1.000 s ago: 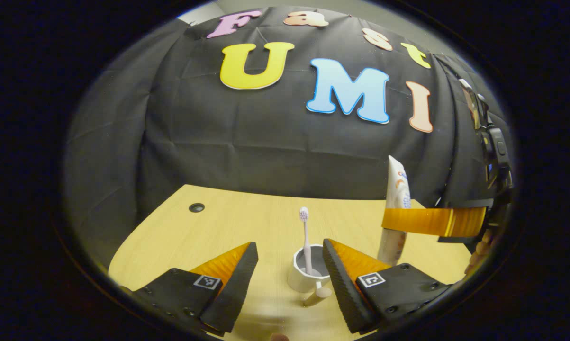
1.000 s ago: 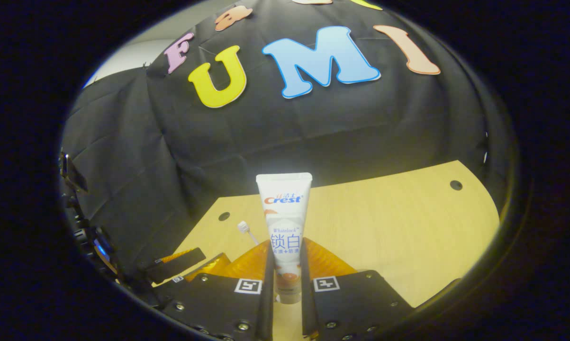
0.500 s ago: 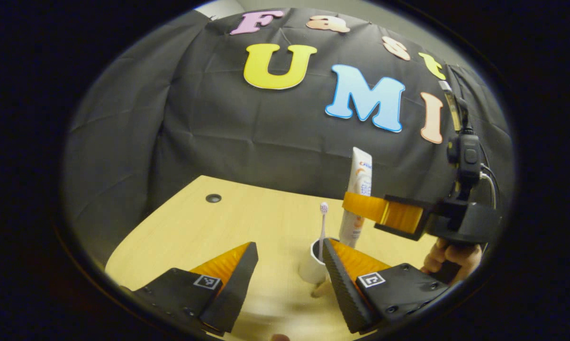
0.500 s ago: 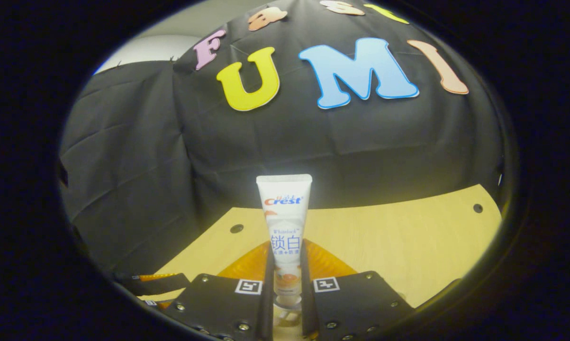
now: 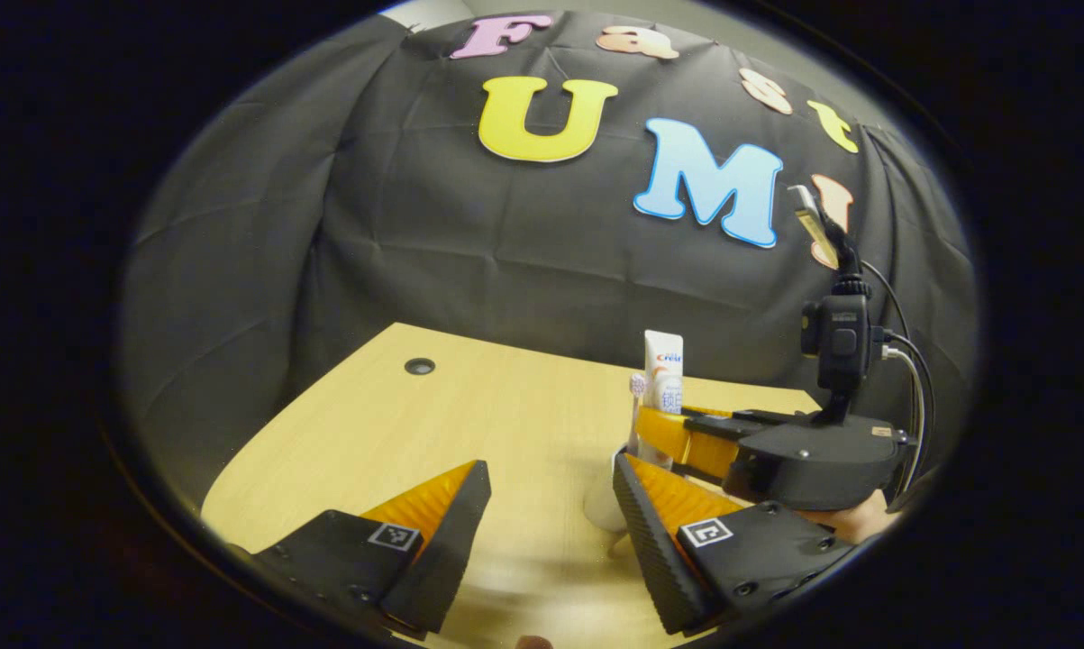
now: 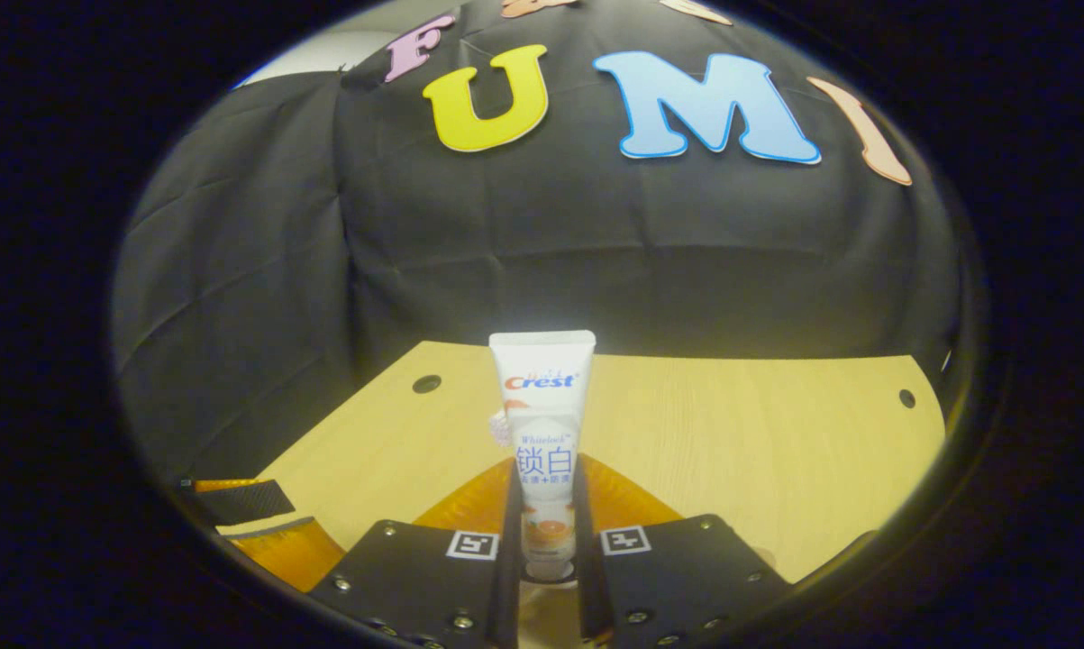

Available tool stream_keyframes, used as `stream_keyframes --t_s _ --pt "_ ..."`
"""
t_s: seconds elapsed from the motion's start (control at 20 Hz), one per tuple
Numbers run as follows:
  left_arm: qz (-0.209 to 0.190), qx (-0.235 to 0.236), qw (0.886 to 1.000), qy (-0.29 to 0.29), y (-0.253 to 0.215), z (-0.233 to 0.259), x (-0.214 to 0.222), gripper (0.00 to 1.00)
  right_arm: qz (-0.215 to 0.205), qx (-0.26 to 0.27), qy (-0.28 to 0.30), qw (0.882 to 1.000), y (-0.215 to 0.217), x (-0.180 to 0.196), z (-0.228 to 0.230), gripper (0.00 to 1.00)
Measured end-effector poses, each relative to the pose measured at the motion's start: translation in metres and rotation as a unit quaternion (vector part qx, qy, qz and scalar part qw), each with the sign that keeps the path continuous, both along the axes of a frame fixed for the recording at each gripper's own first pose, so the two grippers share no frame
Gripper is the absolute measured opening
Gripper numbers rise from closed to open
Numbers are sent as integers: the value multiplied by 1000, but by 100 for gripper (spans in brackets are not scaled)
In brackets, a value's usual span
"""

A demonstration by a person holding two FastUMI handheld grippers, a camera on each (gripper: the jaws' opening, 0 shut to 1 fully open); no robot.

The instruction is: Put the toothbrush and toothpaste on the desktop into the cup, then pick up the cup and place it on the coaster on the desktop.

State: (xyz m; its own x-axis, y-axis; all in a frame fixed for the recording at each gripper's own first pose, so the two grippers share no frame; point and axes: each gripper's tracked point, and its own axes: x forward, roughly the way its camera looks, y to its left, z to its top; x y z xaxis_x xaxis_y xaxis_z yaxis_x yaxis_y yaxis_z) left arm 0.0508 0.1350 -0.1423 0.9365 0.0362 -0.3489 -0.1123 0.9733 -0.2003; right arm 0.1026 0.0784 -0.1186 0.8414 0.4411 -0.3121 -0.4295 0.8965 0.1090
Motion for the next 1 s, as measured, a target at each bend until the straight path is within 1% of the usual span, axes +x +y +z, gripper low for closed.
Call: stream_keyframes --t_s 0.2,0.25,0.3,0.35,0.4,0.45,0.55,0.6,0.85,1.0 --pt "0 -2 1000 5 1 -5 1 90 9 -17 9 1000 -1 3 -4 30" --pt "-1 -3 1000 5 2 -4 1 90 11 -20 9 1000 -2 4 -4 33" --pt "0 -3 1000 6 2 -4 1 90 10 -23 8 1000 -1 5 -3 34" --pt "0 -4 1000 7 2 -5 1 90 12 -22 8 1000 -1 8 1 43" --pt "0 -4 1000 8 3 -7 2 89 14 -22 9 1000 -3 4 0 48" --pt "0 -5 1000 10 3 -8 2 89 16 -21 12 1000 -4 3 1 57" --pt "1 -6 1000 13 3 -8 3 89 16 -21 12 1000 -9 -5 2 71" --pt "1 -5 1000 13 3 -8 4 89 16 -19 9 1000 -11 -6 5 73" --pt "-2 -5 1000 18 -2 -10 7 90 13 10 -12 1000 -27 -13 36 74" --pt "-17 -7 999 26 -15 -14 14 90 0 27 -35 999 -47 -22 63 74"
